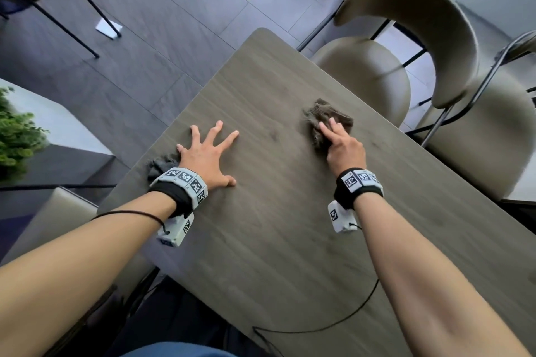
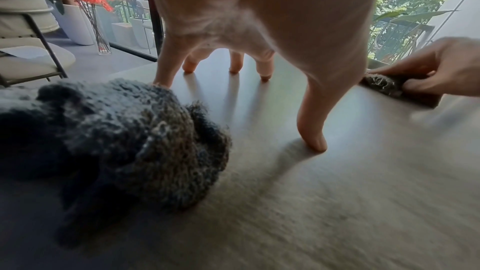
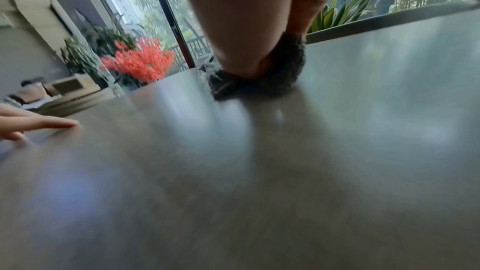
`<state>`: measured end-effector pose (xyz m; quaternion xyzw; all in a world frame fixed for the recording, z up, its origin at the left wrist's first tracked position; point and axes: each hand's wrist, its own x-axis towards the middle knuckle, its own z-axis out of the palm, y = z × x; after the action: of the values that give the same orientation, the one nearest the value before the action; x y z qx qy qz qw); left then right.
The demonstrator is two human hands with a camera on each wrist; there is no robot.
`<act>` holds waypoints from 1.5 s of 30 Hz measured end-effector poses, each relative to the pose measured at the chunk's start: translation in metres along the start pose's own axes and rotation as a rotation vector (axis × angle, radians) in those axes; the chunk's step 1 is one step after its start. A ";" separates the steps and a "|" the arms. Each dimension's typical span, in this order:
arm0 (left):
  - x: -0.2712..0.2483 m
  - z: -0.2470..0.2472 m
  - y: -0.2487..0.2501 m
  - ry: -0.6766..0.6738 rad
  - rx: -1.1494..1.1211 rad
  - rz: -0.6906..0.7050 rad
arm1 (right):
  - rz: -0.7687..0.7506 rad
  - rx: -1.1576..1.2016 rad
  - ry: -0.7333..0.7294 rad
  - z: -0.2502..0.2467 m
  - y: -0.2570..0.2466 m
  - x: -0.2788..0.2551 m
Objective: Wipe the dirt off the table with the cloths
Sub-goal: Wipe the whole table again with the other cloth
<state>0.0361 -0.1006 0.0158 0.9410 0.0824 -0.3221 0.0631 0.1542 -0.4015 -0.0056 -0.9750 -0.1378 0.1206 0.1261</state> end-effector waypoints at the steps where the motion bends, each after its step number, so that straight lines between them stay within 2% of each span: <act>1: 0.000 0.000 0.000 0.002 -0.001 0.003 | 0.010 -0.012 -0.003 -0.005 0.000 0.002; 4: 0.001 0.001 0.000 0.010 -0.010 0.007 | -0.027 0.016 0.086 -0.010 -0.021 -0.006; 7: 0.001 0.003 0.000 0.010 -0.014 0.006 | -0.154 0.105 0.142 0.009 -0.065 -0.040; 11: 0.002 0.002 -0.002 0.014 0.003 0.016 | -0.257 0.122 -0.122 0.060 -0.116 -0.094; 16: 0.000 0.002 -0.002 0.022 0.021 0.010 | -0.339 0.052 -0.038 0.068 -0.085 -0.088; 20: 0.000 0.002 -0.001 0.020 0.000 0.005 | -0.170 0.013 0.068 0.050 -0.030 -0.053; 24: -0.002 0.000 0.000 0.017 -0.010 0.001 | 0.030 -0.056 0.022 0.014 0.009 -0.021; 27: -0.002 0.000 0.000 0.022 -0.014 -0.004 | 0.200 -0.071 -0.069 -0.019 0.008 -0.001; 30: -0.001 0.002 -0.001 0.031 -0.021 -0.004 | 0.267 0.066 -0.012 -0.035 -0.012 -0.003; 33: -0.001 0.003 0.000 0.032 -0.022 -0.005 | 0.110 0.109 0.021 -0.025 -0.052 -0.036; 36: 0.000 0.004 -0.001 0.029 -0.024 -0.003 | -0.093 0.009 -0.143 0.018 -0.094 -0.091; 38: 0.001 0.004 -0.002 0.028 -0.024 -0.001 | -0.181 -0.045 -0.159 0.054 -0.106 -0.124; 42: 0.001 0.004 -0.002 0.019 -0.034 -0.006 | -0.264 -0.079 -0.053 0.070 -0.086 -0.131; 45: 0.001 0.005 -0.001 0.016 -0.050 -0.007 | -0.188 -0.059 0.012 0.055 -0.047 -0.104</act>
<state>0.0333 -0.1006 0.0113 0.9413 0.0941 -0.3128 0.0848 0.0313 -0.3767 -0.0231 -0.9617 -0.2312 0.0985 0.1090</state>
